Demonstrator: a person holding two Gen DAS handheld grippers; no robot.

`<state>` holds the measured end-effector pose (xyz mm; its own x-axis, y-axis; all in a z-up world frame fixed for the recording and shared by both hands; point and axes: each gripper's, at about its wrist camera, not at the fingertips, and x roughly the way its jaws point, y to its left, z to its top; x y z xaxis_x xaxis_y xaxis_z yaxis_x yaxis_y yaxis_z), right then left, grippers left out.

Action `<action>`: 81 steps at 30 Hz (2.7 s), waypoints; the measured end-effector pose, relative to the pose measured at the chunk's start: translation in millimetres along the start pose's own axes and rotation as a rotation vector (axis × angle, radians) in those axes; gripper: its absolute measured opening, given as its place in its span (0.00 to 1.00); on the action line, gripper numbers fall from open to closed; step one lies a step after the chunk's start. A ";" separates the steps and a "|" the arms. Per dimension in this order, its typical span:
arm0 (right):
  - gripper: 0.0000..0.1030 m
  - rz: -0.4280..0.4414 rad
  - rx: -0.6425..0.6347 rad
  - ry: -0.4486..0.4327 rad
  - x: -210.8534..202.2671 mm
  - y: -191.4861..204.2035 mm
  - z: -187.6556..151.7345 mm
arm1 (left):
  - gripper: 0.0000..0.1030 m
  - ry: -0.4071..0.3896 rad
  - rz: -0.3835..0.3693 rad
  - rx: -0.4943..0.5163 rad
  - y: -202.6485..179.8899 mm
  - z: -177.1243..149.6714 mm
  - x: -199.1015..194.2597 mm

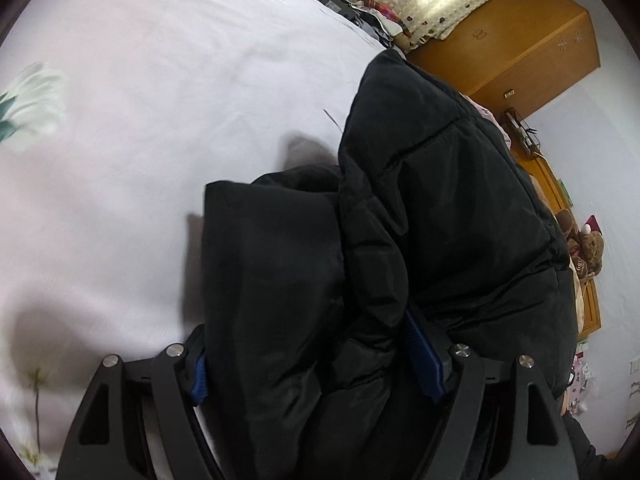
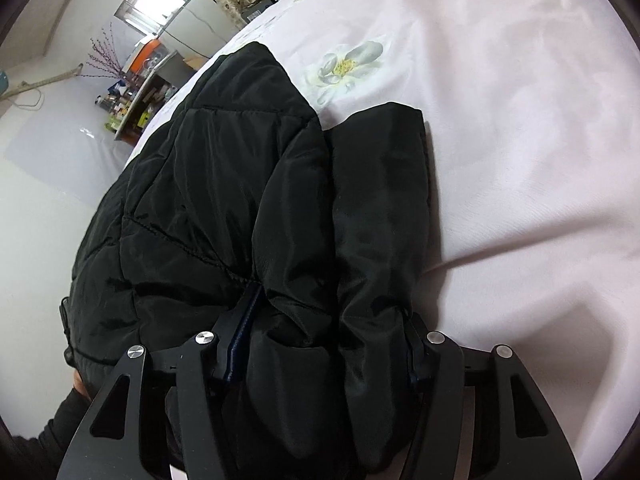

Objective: Fold large clothes
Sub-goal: 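Grasp the edge of the folded black jacket with both grippers, then lift the held edge and fold it over the jacket bundle with both grippers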

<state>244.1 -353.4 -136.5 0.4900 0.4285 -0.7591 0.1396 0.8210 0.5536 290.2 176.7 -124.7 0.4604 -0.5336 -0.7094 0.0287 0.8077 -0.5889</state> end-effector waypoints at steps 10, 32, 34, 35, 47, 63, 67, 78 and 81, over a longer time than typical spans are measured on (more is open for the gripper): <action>0.34 -0.053 -0.024 -0.021 -10.4 16.2 1.1 | 0.37 -0.048 0.058 0.025 -19.3 -5.3 -18.3; 0.22 -0.029 -0.121 -0.125 -69.1 58.6 -5.0 | 0.30 -0.176 0.086 0.100 -51.5 3.8 -99.9; 0.22 -0.022 -0.130 -0.125 -66.3 65.6 -1.8 | 0.30 -0.188 0.090 0.099 -49.5 9.2 -104.9; 0.22 -0.018 -0.136 -0.127 -64.7 70.4 0.6 | 0.30 -0.196 0.092 0.098 -47.9 12.3 -107.9; 0.22 0.036 -0.239 -0.167 -26.7 152.7 67.5 | 0.30 -0.296 0.128 0.078 -26.4 98.3 -131.0; 0.23 0.042 -0.231 -0.108 99.4 174.1 132.7 | 0.33 -0.239 0.261 0.046 43.0 181.6 -40.6; 0.34 0.008 -0.158 -0.039 137.8 143.7 123.7 | 0.41 -0.228 0.255 -0.037 78.7 162.7 -16.4; 0.51 -0.028 -0.159 -0.095 89.8 148.3 118.2 | 0.48 -0.295 0.294 -0.073 72.7 153.7 -64.9; 0.51 -0.063 -0.206 -0.175 54.8 161.5 106.1 | 0.47 -0.371 0.306 -0.026 56.2 142.9 -96.4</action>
<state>384.8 -237.3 -52.3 0.6295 0.3173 -0.7092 0.0052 0.9111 0.4122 374.2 309.4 -34.1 0.7297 -0.1436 -0.6685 -0.1769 0.9047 -0.3875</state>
